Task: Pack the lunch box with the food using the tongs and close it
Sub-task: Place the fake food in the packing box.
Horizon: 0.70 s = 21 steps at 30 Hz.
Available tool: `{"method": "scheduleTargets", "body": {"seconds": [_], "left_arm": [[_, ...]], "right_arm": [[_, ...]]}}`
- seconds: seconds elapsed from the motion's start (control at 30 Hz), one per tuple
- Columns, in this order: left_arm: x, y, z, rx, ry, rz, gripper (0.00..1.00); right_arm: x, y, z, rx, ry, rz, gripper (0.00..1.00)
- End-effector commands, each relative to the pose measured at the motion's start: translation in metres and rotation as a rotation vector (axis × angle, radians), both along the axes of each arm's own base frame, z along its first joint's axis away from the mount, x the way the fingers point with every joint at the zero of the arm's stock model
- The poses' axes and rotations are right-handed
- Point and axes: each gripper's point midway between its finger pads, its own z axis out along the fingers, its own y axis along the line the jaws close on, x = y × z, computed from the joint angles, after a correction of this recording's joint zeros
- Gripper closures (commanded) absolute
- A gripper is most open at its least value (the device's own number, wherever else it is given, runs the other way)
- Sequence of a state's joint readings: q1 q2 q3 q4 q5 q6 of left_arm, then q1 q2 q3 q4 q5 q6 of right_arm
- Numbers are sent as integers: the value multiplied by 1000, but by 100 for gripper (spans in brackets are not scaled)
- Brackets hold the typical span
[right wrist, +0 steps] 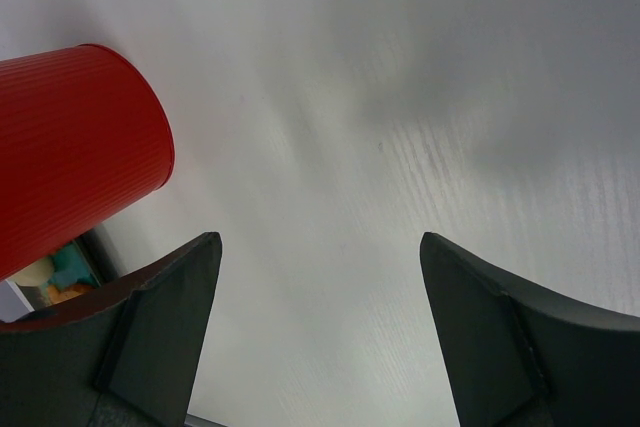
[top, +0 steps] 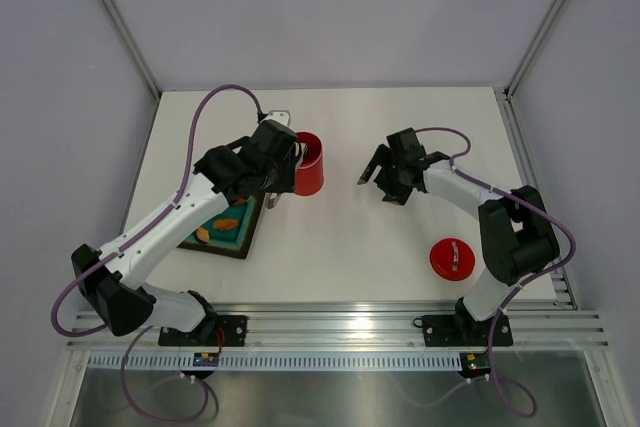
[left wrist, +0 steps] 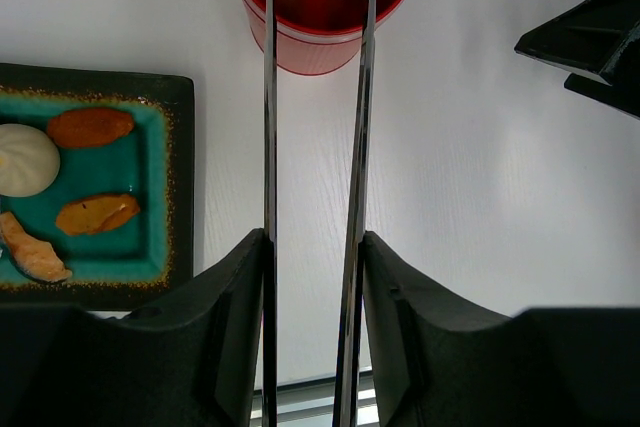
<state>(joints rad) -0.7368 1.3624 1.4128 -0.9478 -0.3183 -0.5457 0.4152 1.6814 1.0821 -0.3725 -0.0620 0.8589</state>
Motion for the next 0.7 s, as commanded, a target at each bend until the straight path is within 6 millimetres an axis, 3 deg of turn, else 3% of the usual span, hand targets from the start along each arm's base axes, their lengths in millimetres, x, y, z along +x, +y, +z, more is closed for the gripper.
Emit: {"method": "scheduleTargets", "body": {"seconds": [0.0,0.33,0.67], "left_arm": [[11,-8,13,-35,-59,-11,58],[11,-8,8,-30,-48,-16,51],[10,-7,13,-41,-66,-13,62]], "right_arm": [[7,-1,9,-14,-35,4,11],[7,-1,7,-15,-32,2,11],[8,1,9,-10,-39,3,11]]}}
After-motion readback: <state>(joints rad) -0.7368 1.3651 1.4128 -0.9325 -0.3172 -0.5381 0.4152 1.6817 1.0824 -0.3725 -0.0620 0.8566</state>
